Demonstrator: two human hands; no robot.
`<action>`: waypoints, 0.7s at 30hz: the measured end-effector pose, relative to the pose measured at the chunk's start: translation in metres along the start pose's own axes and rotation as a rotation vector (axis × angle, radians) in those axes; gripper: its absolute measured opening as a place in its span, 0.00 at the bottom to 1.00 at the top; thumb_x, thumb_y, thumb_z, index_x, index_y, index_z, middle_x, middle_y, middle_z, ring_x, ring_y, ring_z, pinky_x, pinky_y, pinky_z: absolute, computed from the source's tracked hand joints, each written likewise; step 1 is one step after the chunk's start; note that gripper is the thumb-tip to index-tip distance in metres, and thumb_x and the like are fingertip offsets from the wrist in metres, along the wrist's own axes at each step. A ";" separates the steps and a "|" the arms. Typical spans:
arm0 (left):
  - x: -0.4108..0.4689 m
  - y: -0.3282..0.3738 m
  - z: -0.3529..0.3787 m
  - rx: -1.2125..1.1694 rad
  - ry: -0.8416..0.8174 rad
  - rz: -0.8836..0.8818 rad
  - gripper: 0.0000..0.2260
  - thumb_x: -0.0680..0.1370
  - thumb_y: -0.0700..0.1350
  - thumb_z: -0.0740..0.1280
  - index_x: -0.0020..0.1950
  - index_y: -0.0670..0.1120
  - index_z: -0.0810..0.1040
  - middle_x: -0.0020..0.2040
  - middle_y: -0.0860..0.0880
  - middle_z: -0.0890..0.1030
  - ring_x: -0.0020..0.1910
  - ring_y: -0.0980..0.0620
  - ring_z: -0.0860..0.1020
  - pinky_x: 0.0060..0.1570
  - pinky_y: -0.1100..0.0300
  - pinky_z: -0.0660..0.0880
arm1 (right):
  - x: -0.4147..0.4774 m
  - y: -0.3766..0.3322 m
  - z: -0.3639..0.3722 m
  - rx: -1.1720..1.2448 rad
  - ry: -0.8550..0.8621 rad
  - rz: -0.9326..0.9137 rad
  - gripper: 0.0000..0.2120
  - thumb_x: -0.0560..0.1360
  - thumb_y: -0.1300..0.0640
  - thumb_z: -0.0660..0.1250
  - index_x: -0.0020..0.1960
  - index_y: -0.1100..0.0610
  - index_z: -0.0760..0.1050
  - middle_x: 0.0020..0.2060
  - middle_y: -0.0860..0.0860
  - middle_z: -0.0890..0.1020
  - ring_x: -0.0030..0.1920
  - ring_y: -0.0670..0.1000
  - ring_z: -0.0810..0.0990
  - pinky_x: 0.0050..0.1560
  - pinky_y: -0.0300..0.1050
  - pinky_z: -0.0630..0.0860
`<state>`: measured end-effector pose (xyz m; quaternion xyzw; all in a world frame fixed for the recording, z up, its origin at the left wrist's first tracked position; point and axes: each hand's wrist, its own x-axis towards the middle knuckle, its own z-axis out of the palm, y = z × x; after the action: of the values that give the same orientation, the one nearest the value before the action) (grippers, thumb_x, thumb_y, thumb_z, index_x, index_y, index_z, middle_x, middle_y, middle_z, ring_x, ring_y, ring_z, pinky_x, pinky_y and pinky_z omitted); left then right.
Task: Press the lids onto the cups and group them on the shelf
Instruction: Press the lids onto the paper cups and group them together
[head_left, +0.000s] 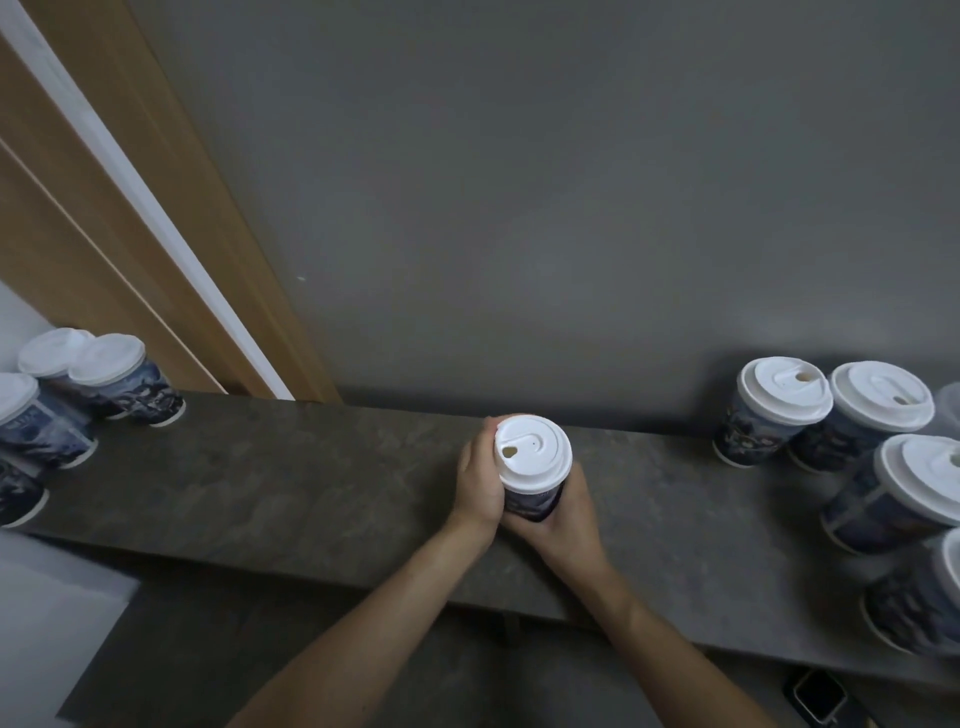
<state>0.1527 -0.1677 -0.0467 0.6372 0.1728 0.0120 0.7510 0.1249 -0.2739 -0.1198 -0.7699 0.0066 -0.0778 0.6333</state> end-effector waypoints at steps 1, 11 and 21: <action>-0.001 0.001 0.001 0.001 0.011 0.001 0.16 0.85 0.43 0.59 0.44 0.47 0.84 0.39 0.55 0.86 0.41 0.61 0.82 0.44 0.67 0.77 | 0.000 0.002 0.000 0.000 0.004 0.009 0.43 0.58 0.46 0.87 0.68 0.49 0.71 0.63 0.41 0.81 0.64 0.39 0.79 0.61 0.34 0.75; 0.001 0.010 -0.003 0.002 -0.103 -0.032 0.15 0.84 0.41 0.61 0.44 0.44 0.85 0.39 0.53 0.86 0.40 0.60 0.83 0.44 0.66 0.76 | 0.002 0.002 -0.002 -0.034 -0.041 -0.036 0.42 0.60 0.52 0.87 0.70 0.49 0.72 0.64 0.41 0.81 0.66 0.42 0.79 0.65 0.41 0.76; 0.021 0.023 -0.007 0.020 -0.336 -0.184 0.14 0.82 0.45 0.64 0.45 0.41 0.86 0.43 0.45 0.86 0.45 0.50 0.82 0.49 0.58 0.77 | 0.001 0.000 -0.005 -0.111 -0.058 -0.043 0.37 0.61 0.56 0.83 0.66 0.43 0.74 0.62 0.39 0.82 0.63 0.37 0.79 0.65 0.45 0.77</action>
<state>0.1747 -0.1514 -0.0307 0.6193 0.1026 -0.1648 0.7608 0.1248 -0.2788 -0.1184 -0.8058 -0.0242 -0.0685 0.5877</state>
